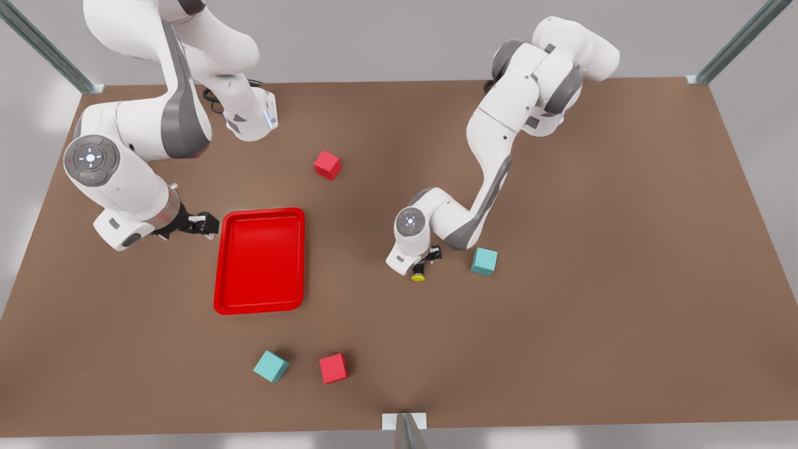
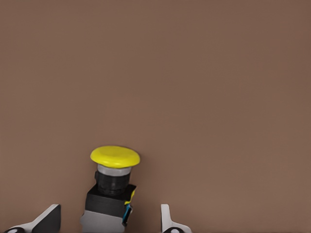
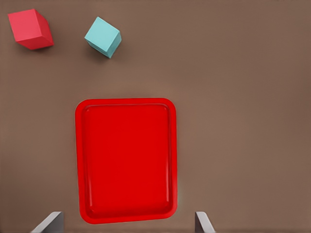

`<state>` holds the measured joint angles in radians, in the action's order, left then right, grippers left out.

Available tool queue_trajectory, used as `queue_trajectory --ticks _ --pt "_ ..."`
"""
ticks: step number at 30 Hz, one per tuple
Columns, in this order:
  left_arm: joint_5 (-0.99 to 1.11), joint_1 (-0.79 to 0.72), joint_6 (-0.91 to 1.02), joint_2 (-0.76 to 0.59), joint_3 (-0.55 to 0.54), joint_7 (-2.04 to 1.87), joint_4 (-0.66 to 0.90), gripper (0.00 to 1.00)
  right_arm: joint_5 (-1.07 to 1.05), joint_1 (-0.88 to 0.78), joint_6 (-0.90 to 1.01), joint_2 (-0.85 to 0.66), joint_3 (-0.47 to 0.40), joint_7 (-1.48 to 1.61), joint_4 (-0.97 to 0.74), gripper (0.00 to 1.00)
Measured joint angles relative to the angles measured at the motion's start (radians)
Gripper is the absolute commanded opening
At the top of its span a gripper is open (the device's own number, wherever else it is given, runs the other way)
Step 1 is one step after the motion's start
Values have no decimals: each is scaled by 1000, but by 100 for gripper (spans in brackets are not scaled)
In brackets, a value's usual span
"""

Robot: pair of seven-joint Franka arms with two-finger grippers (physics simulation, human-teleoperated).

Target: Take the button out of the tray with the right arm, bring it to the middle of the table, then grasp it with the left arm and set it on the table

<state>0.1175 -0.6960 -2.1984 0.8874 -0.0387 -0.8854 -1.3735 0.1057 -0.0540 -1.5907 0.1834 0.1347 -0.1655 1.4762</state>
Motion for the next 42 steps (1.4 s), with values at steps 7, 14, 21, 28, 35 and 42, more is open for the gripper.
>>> queue_trajectory --ticks 7,14,21,28,35,42 --pt "0 4 -28 5 -3 -2 -10 100 -4 10 -1 4 -1 2 -1 100" --pt "-2 5 -60 6 -3 -3 -22 95 -9 14 -43 23 2 3 13 100" --pt "-2 7 -65 5 -3 -5 -21 51 -12 24 -110 64 0 4 10 100" --pt "5 11 -47 -13 -3 -14 -14 38 -13 25 -144 86 0 5 18 100" --pt "-4 28 1 -75 -1 -36 13 38 -13 24 -156 92 0 5 27 100" --pt "242 -27 -8 -111 18 -244 47 38 -12 21 -165 103 0 4 30 100"
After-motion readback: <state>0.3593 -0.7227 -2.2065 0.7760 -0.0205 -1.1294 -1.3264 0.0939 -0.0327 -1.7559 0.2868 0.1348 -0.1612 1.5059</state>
